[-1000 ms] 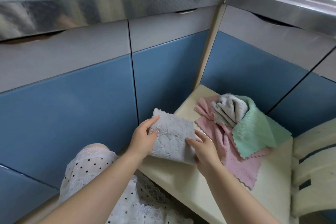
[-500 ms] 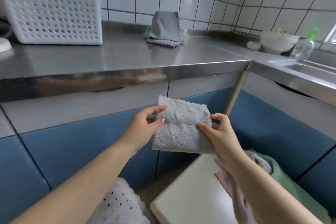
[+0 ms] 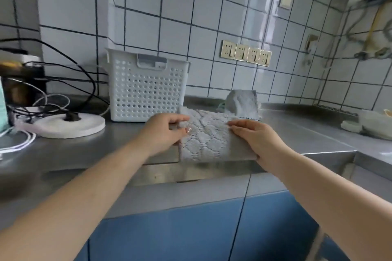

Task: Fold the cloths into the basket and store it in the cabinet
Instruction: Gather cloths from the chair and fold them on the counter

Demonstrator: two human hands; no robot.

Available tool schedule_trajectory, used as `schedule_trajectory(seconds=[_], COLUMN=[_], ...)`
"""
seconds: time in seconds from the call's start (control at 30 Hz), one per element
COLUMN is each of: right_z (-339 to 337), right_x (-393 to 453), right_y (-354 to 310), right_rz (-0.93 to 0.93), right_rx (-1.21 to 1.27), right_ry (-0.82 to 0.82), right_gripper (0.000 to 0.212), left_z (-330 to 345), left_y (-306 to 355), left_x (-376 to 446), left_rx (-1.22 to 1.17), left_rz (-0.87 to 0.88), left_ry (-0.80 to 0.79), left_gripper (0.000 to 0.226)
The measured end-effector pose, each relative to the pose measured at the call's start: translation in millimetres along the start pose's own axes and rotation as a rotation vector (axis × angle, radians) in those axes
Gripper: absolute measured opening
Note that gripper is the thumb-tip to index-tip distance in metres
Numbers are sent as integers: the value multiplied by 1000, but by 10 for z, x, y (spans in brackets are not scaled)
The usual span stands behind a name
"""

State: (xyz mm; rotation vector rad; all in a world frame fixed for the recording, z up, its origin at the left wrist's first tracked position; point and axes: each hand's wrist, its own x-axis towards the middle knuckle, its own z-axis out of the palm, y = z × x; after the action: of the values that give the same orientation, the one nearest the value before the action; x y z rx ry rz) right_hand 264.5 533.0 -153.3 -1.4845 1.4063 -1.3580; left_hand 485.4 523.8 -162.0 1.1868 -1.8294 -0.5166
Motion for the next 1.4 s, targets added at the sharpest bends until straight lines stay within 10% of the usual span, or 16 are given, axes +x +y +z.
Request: schedule_trajectory(seconds=[0.23, 0.47, 0.9, 1.2, 1.4], right_z=[761, 1059, 1395, 1314, 837], right_x=[542, 690, 665, 679, 331], right_y=[-29, 136, 176, 249, 168], right_rz=[111, 3, -367, -225, -336], right_rx=[57, -361, -1096, -1095, -563], right_ry=[-169, -174, -508, -461, -157], right_gripper=[26, 31, 49, 67, 48], left_z=[-572, -620, -237, -316, -229], left_y=[-425, -710, -701, -761, -476], left_x=[246, 322, 406, 374, 283], left_rx=[196, 448, 860, 899, 651], left_rz=[-186, -218, -144, -281, -12], left_ry=[-61, -157, -455, -445, -48], left_gripper=[44, 15, 53, 60, 39])
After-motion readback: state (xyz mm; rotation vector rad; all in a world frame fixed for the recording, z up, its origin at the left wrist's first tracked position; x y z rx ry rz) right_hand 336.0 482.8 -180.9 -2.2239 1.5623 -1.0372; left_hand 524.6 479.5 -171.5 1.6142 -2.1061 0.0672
